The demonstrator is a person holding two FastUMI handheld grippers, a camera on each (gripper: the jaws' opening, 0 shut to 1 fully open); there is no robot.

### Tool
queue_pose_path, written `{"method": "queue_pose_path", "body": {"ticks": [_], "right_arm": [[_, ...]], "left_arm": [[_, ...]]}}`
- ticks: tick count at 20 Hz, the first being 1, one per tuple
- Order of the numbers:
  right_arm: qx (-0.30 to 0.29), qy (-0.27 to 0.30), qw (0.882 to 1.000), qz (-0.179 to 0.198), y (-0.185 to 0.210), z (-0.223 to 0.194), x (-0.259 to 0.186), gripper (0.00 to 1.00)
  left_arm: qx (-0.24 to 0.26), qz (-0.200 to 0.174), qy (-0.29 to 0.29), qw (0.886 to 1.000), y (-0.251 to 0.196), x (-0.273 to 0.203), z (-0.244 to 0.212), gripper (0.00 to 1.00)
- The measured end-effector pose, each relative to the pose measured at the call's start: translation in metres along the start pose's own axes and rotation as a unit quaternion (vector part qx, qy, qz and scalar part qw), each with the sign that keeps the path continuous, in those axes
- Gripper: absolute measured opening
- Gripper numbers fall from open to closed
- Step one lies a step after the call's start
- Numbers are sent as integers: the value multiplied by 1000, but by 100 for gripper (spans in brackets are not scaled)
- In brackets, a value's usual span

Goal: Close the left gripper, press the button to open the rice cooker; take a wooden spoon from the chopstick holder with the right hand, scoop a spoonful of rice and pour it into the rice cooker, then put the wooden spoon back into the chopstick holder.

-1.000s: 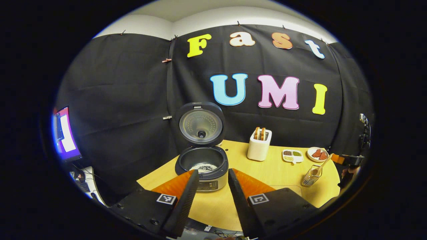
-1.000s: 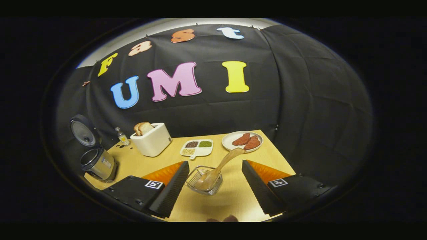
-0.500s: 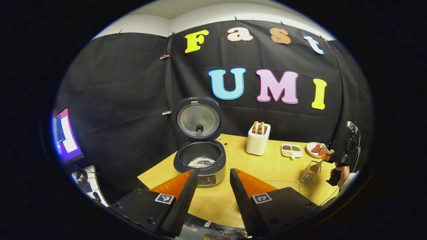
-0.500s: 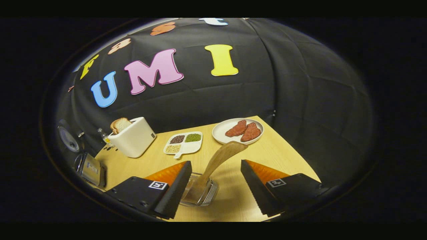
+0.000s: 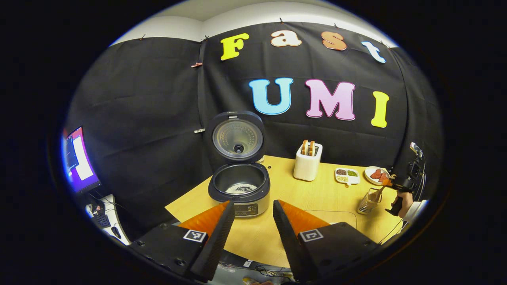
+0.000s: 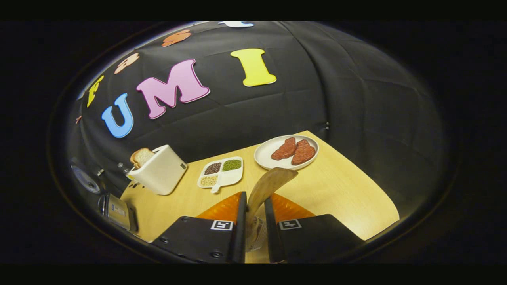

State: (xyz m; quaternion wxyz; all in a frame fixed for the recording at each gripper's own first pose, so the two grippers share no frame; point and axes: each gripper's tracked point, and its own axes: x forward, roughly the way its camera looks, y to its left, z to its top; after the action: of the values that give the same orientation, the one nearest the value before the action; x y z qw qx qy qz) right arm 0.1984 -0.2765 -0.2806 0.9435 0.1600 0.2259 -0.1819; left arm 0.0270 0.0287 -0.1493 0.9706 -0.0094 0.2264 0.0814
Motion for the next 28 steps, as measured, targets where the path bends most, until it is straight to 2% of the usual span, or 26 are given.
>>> {"method": "queue_pose_path", "body": {"ticks": [1, 2, 3, 5, 6, 8, 9, 13, 14, 18, 19, 21, 22, 23, 24, 26, 27, 28], "right_arm": [[15, 6, 1000, 5, 2, 0, 1, 18], [23, 11, 1000, 10, 4, -1, 2, 20], [26, 13, 999, 16, 7, -1, 3, 13], [17, 17, 999, 30, 12, 1, -2, 17], [11, 16, 999, 34, 14, 2, -8, 10], [3, 18, 999, 44, 20, 3, -19, 19], [-2, 15, 999, 49, 22, 5, -25, 14], [-19, -6, 998, 67, 33, 22, -48, 14], [-28, -11, 997, 73, 37, 28, -52, 10], [-46, -32, 995, 85, 53, 54, -75, 14], [-45, -41, 994, 90, 58, 60, -84, 10], [-48, -42, 992, 105, 75, 65, -106, 14], [-49, -41, 992, 112, 84, 64, -117, 10], [-52, -37, 991, 120, 94, 62, -129, 19], [-55, -33, 990, 126, 106, 57, -141, 14], [-69, -32, 987, 140, 134, 47, -165, 14], [-78, -31, 986, 145, 148, 40, -176, 19], [-86, -28, 985, 149, 164, 30, -185, 19]], "left_arm": [[1, 0, 1, 1000, 0, -1, -1, 71], [0, -1, 2, 1000, 0, -2, -2, 71], [-2, -1, 3, 1000, 0, -2, -2, 71], [-6, -1, 5, 1000, 0, -2, -3, 71], [-7, -1, 5, 1000, 0, -2, -4, 71], [-6, -4, 4, 1000, -2, -2, -4, 71], [-5, -6, 6, 1000, -3, -1, -5, 71], [-5, -13, 4, 1000, -5, -2, -4, 70], [-5, -15, 4, 1000, -5, -3, -6, 71], [-17, -23, -1, 1000, 1, -4, -6, 71], [-21, -25, -4, 999, 2, -4, -5, 71], [-29, -33, -12, 999, 6, -3, -4, 71], [-34, -38, -15, 999, 8, -1, -4, 71], [-39, -43, -16, 998, 11, 1, -5, 71], [-42, -48, -17, 998, 14, 1, -8, 71], [-44, -60, -22, 997, 25, 1, -7, 71], [-46, -66, -26, 996, 32, 1, -6, 71], [-49, -73, -27, 996, 38, 2, -7, 71]]}}
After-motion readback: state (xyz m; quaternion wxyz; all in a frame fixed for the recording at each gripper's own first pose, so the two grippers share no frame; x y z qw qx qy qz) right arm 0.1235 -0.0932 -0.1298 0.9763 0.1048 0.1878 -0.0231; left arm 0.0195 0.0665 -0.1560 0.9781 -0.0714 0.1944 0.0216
